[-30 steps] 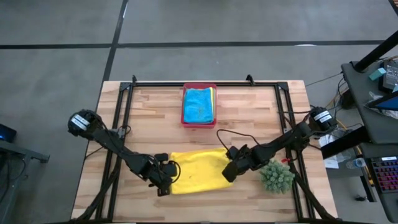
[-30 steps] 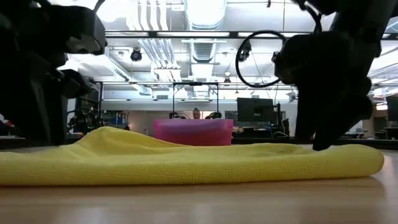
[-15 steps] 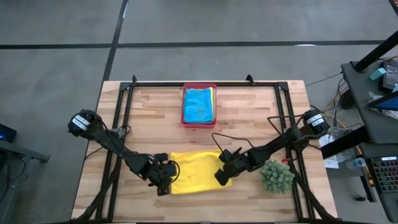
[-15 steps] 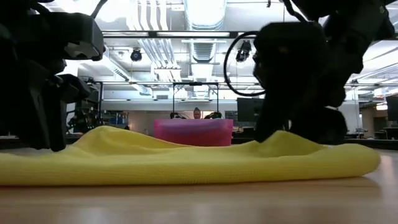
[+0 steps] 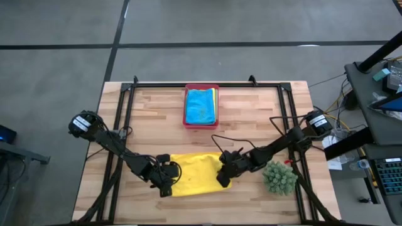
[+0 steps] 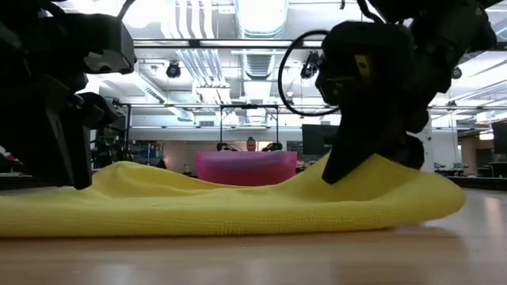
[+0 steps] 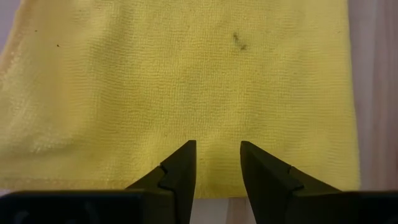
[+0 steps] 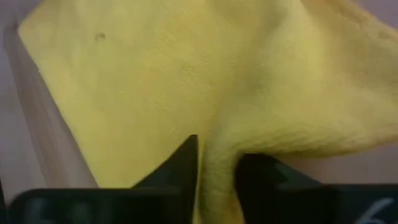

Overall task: Fold microfiber towels
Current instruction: Fold the yellow towel

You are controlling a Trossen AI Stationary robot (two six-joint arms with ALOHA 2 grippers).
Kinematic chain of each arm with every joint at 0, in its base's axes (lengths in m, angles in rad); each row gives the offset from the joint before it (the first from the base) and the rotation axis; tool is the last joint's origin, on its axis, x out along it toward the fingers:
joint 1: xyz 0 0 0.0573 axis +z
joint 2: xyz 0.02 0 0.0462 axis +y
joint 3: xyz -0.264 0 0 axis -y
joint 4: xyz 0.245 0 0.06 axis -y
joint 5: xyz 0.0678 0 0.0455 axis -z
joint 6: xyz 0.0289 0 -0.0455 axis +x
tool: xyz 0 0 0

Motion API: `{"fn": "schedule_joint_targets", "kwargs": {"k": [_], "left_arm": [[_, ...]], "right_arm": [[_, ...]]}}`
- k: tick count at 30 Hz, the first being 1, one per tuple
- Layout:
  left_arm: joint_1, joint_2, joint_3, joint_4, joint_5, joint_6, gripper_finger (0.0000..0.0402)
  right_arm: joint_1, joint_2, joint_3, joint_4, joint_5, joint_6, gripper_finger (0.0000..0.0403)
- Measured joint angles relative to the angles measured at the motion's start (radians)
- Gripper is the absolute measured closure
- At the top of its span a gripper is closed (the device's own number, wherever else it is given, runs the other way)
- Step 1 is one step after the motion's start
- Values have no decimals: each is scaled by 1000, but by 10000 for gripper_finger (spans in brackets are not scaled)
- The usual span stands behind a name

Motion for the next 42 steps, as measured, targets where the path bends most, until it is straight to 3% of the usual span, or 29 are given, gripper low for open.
{"fn": "schedule_joint_targets", "kwargs": {"k": [5,12,16,20,29,42], "left_arm": [[-3,-18,0,-10,-2,0,292],[-13,-27,-11,-66,-3,-27,292],[-13,-19,-50,45,-46,-24,292],[-7,-19,-83,162,-93,1,292],[-4,-19,-121,232,-143,1,292],[-2,-19,-140,292,-205,1,292]], "right_arm": [[-4,-57,0,-81,0,-54,387],[-15,-175,0,-350,1,-24,393],[-25,-236,3,-457,9,11,394],[-39,-266,5,-439,28,32,394],[-61,-222,25,-237,24,8,394],[-84,6,235,-200,23,-158,394]]}}
